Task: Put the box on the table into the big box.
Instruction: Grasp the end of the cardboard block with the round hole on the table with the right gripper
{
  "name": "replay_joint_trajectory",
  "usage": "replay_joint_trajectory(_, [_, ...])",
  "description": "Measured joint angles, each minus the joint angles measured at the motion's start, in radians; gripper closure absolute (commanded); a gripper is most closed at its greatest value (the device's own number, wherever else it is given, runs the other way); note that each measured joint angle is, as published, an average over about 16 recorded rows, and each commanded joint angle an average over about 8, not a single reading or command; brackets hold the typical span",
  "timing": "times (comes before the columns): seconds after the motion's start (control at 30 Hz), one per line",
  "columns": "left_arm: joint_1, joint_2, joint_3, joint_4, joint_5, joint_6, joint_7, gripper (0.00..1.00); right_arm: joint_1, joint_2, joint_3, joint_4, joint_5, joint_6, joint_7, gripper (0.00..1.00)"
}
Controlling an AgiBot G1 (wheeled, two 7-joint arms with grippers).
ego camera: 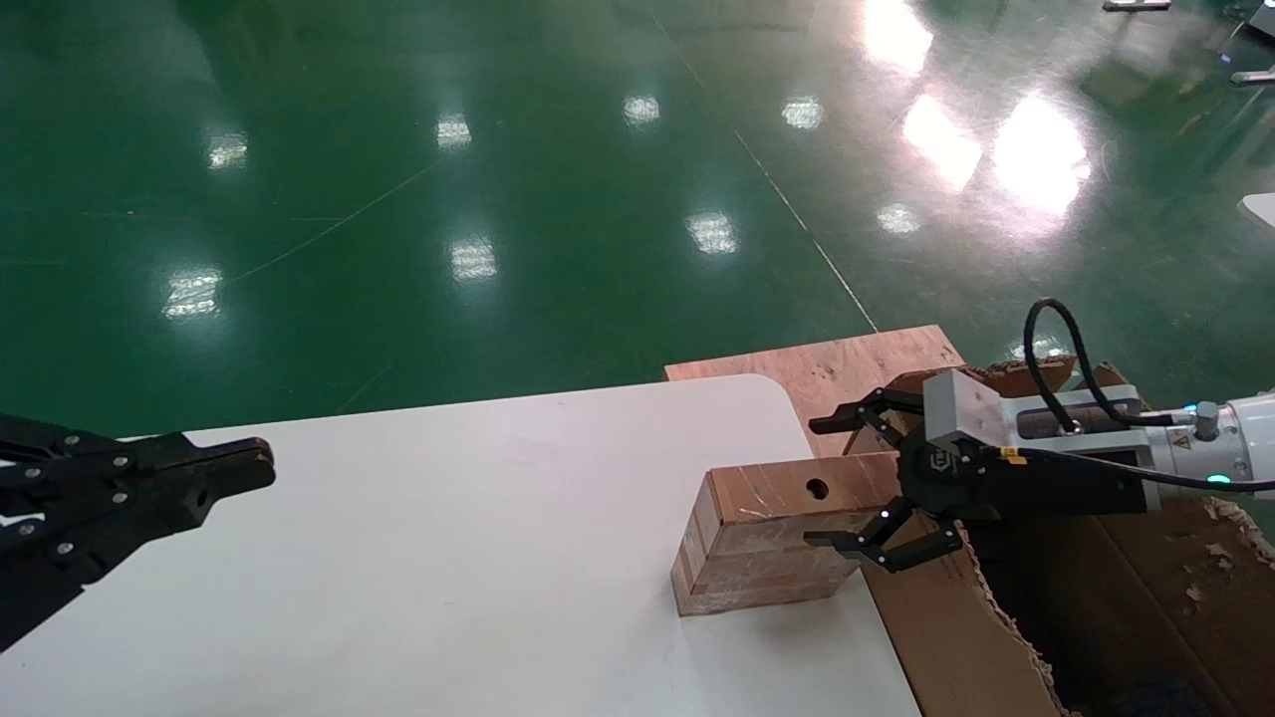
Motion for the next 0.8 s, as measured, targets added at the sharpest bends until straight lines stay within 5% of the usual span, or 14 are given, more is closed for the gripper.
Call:
replay_joint_trajectory(0.07, [0.0,0.0,0.0,0.0,0.0,0.0,0.0,0.0,0.0,0.0,0.0,0.0,0.0,0.0,0.0,0.91])
replay_joint_trajectory(0.13, [0.0,0.0,0.0,0.0,0.0,0.0,0.0,0.0,0.0,0.0,0.0,0.001,0.0,0.0,0.0,1.0])
replay_joint_trajectory(0.8, [0.0,0.0,0.0,0.0,0.0,0.0,0.0,0.0,-0.003,0.001,0.005,0.004,-0.001,-0.001,0.001,1.0])
